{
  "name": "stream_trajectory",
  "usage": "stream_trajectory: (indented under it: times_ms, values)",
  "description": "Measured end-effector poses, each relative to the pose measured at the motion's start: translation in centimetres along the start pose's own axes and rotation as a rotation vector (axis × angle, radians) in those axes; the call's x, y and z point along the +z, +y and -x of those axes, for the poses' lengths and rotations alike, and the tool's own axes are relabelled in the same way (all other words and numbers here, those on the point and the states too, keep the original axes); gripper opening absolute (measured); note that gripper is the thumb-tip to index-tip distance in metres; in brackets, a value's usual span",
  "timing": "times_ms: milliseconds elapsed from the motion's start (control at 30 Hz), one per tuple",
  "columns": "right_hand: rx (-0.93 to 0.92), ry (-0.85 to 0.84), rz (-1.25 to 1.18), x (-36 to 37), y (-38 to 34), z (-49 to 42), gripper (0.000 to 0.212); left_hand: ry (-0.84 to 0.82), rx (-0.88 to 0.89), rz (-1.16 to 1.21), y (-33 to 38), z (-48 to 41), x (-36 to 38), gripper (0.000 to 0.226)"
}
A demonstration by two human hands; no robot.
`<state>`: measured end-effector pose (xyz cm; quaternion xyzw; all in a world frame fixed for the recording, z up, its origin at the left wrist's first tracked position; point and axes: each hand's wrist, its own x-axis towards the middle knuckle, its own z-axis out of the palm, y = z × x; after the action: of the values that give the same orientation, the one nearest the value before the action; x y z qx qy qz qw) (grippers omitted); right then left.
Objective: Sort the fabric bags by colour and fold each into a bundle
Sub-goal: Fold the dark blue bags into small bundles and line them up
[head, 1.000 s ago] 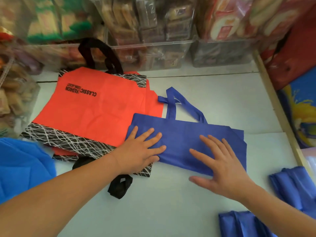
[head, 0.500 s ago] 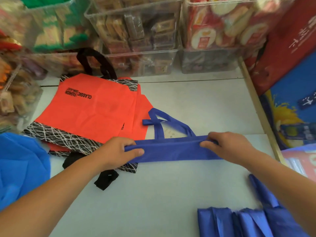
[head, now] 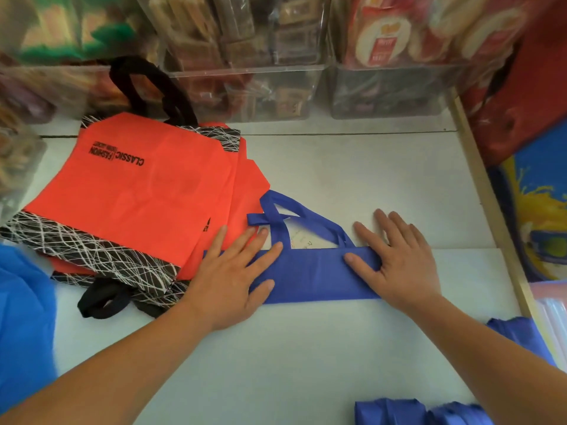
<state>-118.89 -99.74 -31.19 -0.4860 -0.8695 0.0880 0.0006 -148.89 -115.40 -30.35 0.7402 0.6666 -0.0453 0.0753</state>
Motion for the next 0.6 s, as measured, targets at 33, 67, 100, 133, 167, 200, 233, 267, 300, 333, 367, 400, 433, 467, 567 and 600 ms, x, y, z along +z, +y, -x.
stream_trajectory:
  times_ms: [33,67,100,133,167,200,233,267,300,333,367,400,433,467,567,600]
  values:
    - [0.012,-0.045,0.013,-0.1,0.0,-0.1,0.071,-0.024,-0.014,0.004,-0.1,-0.1,0.3,0.067]
    - [0.014,-0.064,0.029,-0.1,0.0,-0.2,0.076,-0.037,-0.016,-0.004,-0.2,-0.1,0.6,0.072]
    - [0.01,-0.066,0.047,0.0,0.1,-0.2,0.079,-0.036,-0.012,-0.013,-0.3,-0.2,0.8,0.076]
    - [0.008,-0.066,0.057,0.0,0.2,-0.1,0.081,-0.036,-0.011,-0.014,-0.2,-0.2,0.9,0.078]
    - [0.005,-0.065,0.062,0.0,0.1,0.0,0.082,-0.033,-0.012,-0.008,-0.2,-0.2,1.0,0.079]
    - [0.005,-0.066,0.066,0.0,0.0,-0.1,0.083,-0.026,-0.016,0.002,-0.2,-0.3,1.1,0.079]
    - [0.008,-0.068,0.082,0.0,0.0,-0.1,0.084,-0.015,-0.021,0.01,-0.2,-0.4,1.2,0.079]
    - [0.012,-0.065,0.103,0.2,0.0,-0.2,0.084,-0.013,-0.028,0.015,-0.2,-0.5,1.3,0.079]
    - [0.017,-0.049,0.129,0.3,-0.1,-0.1,0.083,-0.01,-0.033,0.013,-0.2,-0.5,1.3,0.079]
    - [0.011,-0.018,0.162,0.2,-0.4,0.0,0.079,-0.008,-0.039,0.011,-0.2,-0.6,1.3,0.078]
    - [-0.011,0.027,0.188,0.1,-1.0,0.2,0.074,-0.008,-0.043,0.014,-0.2,-0.6,1.3,0.078]
    - [-0.043,0.084,0.19,0.0,-2.0,0.9,0.068,-0.016,-0.044,0.017,-0.1,-0.6,1.1,0.078]
    - [-0.076,0.144,0.158,0.0,-3.4,1.8,0.064,-0.024,-0.05,0.019,-0.1,-0.5,1.0,0.078]
    - [-0.097,0.19,0.106,0.1,-5.1,2.9,0.061,-0.03,-0.06,0.021,0.0,-0.5,1.0,0.078]
    - [-0.053,0.134,-0.002,1.9,-10.0,5.5,0.061,-0.03,-0.123,0.071,1.2,-0.2,0.8,0.077]
    - [-0.01,0.095,-0.025,2.6,-10.8,5.8,0.062,-0.005,-0.146,0.111,1.8,0.0,0.8,0.076]
